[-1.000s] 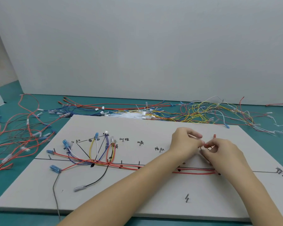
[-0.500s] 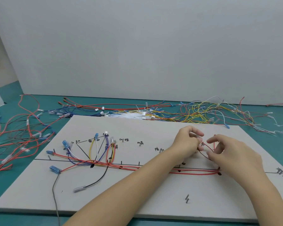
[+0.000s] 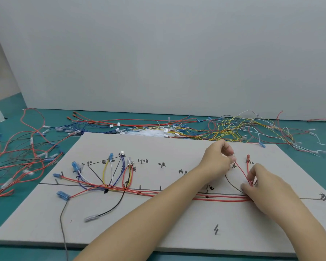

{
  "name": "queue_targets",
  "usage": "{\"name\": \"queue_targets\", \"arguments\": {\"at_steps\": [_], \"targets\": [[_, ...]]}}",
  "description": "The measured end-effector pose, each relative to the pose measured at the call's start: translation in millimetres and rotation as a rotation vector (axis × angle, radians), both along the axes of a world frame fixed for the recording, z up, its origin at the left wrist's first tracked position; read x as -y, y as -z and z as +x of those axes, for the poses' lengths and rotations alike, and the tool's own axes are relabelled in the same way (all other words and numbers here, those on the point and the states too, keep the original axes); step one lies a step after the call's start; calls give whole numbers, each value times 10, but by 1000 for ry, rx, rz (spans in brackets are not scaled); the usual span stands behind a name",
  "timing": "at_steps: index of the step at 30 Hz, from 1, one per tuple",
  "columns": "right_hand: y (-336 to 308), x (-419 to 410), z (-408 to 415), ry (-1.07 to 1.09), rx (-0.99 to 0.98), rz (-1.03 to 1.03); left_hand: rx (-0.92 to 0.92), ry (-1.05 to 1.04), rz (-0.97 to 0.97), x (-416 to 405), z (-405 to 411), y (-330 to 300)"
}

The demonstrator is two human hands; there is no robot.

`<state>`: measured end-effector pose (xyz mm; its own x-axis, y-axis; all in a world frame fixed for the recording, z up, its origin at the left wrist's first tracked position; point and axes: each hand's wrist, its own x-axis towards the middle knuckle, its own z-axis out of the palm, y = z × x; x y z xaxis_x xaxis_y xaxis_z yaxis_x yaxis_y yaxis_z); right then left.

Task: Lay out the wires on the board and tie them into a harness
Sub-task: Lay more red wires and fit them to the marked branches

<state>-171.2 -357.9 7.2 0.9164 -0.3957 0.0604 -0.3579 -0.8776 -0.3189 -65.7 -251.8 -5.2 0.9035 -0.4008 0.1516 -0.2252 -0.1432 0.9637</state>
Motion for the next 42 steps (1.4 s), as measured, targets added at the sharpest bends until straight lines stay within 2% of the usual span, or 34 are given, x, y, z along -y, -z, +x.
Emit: {"name": "queue_targets", "arguments": {"at_steps": [4, 8, 17, 30, 33, 38, 42], "targets": [[60, -37, 5, -23, 14, -42, 91, -18, 65, 23, 47, 58], [90, -93, 7, -37, -21, -155, 92, -48, 90, 52, 75, 70], [68, -140, -45, -60, -53, -185, 92, -82, 208, 48, 59, 21], [45, -155, -293, -112, 164, 133, 142, -22, 429, -33, -87, -73], [79, -139, -354, -107, 174, 153, 223, 36, 485, -86, -150, -106], [130, -71, -415, -116, 179, 195, 468, 138, 624, -199, -309, -146], [139, 11, -471, -112, 208, 195, 487, 293, 573, -319, -469, -90]]}}
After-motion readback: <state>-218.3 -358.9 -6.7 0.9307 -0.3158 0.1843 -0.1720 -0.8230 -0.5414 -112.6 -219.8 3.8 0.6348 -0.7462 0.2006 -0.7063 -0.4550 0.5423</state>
